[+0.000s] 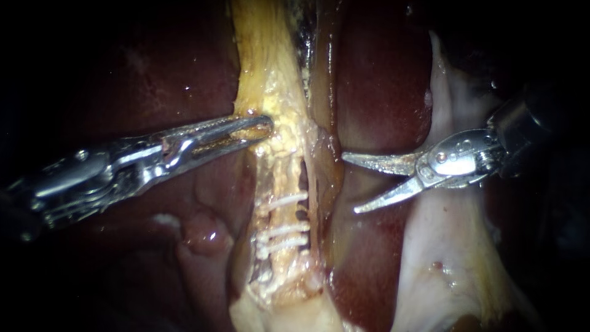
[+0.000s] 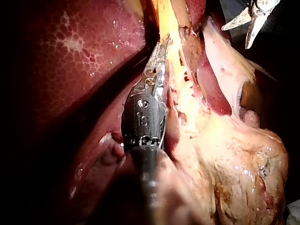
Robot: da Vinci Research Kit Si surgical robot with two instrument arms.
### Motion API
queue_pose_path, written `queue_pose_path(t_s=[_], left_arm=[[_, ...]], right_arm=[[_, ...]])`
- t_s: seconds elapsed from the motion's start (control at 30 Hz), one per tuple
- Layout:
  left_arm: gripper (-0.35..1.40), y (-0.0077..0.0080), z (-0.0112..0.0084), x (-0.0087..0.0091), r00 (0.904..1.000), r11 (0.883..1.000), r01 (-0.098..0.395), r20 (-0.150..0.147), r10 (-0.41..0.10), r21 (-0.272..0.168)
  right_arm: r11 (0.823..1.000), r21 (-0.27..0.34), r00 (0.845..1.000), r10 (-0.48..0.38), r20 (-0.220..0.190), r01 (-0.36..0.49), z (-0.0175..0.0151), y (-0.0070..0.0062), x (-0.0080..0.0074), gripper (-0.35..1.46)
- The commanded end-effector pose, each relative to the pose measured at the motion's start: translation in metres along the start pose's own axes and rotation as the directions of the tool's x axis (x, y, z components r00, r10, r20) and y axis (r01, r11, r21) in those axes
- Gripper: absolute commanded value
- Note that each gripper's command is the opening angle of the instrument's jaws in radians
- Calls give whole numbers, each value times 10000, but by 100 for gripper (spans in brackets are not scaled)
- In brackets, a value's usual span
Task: Go to the cutting position left tube
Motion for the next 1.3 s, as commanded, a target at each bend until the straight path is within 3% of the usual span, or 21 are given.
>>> queue_pose_path(t_s=[0.03,0.2,0.33,0.47,0.63,0.87,1.3], left_arm=[[-35,0,0,0,10000,10000,2,0,-2,-6],[-35,0,-11,-11,10000,10000,50,-57,-50,67],[-35,3,-38,-40,9990,9999,132,428,-136,98],[-35,3,-72,-69,9950,9999,81,991,-91,110],[-35,-6,-93,-84,9917,9999,-40,1284,24,126],[-35,-22,-101,-87,9904,9999,-114,1378,105,59],[-35,-27,-103,-86,9902,9999,-104,1394,103,3]], right_arm=[[10000,1,10000,-2,-2,2,0,0,0,143],[9991,421,9999,-62,-112,67,3,-7,-5,143],[9943,858,9974,604,381,-634,17,-20,-19,143],[9757,1451,9845,1526,868,-1640,43,-36,-42,143],[9536,1704,9619,2221,1594,-2484,75,-45,-64,140],[9211,1889,9334,3066,1863,-3403,96,-32,-77,138],[9156,1768,9253,3280,1904,-3610,125,-5,-95,138]])
